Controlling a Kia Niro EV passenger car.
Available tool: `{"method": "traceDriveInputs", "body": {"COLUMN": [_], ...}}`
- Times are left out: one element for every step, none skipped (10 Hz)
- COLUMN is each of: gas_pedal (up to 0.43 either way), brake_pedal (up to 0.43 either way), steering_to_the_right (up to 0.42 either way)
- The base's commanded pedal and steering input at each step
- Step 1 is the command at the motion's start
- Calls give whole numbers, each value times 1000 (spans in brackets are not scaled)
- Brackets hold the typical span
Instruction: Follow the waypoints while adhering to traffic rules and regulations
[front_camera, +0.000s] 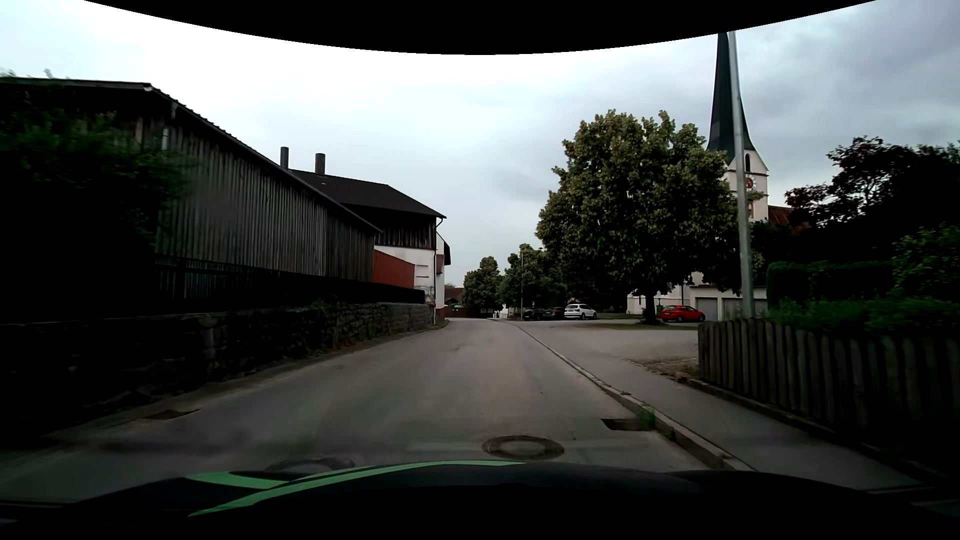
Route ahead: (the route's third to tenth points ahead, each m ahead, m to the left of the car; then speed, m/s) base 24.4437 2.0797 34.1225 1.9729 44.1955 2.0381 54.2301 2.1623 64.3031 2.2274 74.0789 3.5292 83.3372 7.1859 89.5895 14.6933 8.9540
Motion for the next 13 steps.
{"method": "traceDriveInputs", "body": {"gas_pedal": [110, 110, 98, 67, 0, 0, 0, 0, 0, 0, 0, 0, 0], "brake_pedal": [0, 0, 0, 0, 0, 0, 0, 0, 0, 0, 0, 0, 0], "steering_to_the_right": [22, 22, 21, 20, 19, 17, 16, 13, 10, 10, 9, 10, 9]}}
